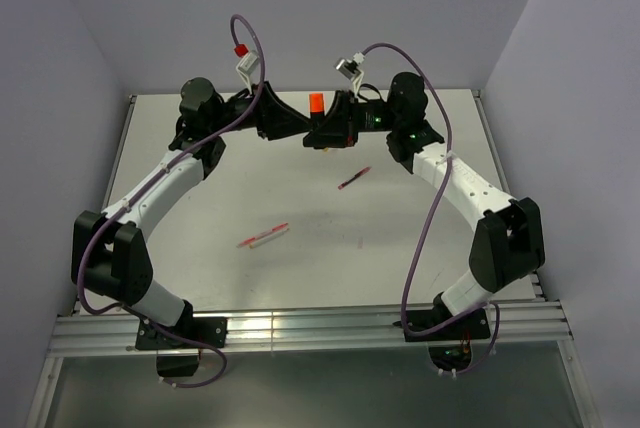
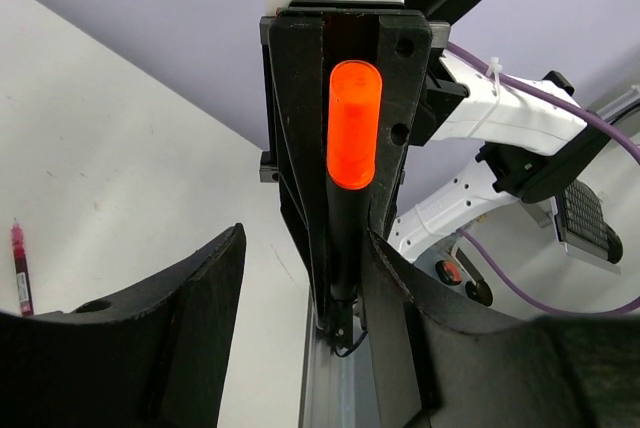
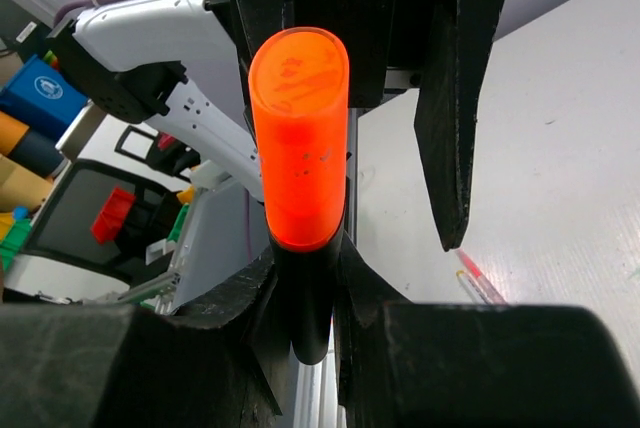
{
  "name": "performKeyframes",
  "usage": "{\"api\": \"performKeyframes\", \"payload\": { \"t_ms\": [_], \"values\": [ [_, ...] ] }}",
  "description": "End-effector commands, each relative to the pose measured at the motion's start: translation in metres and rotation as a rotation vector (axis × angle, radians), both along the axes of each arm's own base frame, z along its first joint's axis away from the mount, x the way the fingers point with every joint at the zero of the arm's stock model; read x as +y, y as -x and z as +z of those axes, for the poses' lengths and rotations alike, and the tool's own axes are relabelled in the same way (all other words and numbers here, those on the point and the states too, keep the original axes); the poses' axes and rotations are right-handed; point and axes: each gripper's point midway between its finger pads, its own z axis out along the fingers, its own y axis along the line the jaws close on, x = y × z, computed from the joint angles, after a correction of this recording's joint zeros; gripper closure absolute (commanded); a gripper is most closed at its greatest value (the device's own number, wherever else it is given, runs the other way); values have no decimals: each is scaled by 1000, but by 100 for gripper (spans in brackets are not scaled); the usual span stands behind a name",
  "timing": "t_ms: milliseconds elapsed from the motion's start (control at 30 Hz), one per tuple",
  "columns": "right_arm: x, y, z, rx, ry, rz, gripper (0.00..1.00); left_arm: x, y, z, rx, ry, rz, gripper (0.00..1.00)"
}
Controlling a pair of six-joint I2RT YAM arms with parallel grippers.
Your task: Insert the pens into the pen caps
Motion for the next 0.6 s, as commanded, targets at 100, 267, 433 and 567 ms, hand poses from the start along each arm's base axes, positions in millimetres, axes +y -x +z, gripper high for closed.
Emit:
{"api": "performKeyframes", "payload": {
  "t_ms": [100, 267, 433, 567],
  "values": [
    [1, 4, 5, -36, -30, 5, 100, -1, 3, 24, -58, 55, 2, 46],
    [4, 6, 0, -29, -26, 10, 100, -5, 4, 27, -57, 73, -14, 46],
    [6, 3, 0, -26, -26, 4, 100, -9, 7, 26, -50, 70, -26, 47],
    [7, 1, 1, -30, -28, 4, 100, -13, 10, 21, -40, 60, -31, 50]
  ]
}}
